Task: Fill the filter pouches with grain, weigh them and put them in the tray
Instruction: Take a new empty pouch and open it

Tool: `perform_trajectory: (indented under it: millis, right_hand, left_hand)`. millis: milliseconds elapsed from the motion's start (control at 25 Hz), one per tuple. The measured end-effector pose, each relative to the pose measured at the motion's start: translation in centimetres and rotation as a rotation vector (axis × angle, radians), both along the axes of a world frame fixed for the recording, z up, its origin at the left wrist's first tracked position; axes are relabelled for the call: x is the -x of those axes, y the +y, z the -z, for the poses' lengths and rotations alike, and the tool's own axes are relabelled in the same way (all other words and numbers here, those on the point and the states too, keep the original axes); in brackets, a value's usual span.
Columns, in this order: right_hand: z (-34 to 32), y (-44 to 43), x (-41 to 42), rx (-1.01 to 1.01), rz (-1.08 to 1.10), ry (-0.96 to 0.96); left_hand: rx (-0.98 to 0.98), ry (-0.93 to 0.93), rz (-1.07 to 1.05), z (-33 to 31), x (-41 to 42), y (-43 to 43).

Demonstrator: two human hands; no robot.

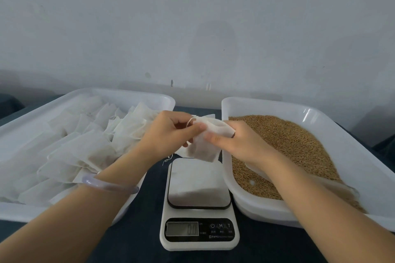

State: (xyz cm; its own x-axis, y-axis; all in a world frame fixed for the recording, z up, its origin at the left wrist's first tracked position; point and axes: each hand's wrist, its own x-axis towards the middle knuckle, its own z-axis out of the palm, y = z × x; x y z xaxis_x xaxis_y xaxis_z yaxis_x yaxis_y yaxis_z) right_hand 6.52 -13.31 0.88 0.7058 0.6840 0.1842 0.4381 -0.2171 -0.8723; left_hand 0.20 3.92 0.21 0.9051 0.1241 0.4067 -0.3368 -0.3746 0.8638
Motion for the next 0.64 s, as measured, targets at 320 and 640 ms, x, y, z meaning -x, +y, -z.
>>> perform_trajectory:
  millis: [320,640]
  right_hand:
    - [0.08,0.04,0.31,0.224,0.017,-0.110]
    - [0.44,0.10,-0.14,0.276,-0.007,-0.149]
  left_hand:
    - [-0.113,0.111,0.010,0.33,0.11,0.55]
    - [-0.157,0.198,-0.023,0.63,-0.25,1.04]
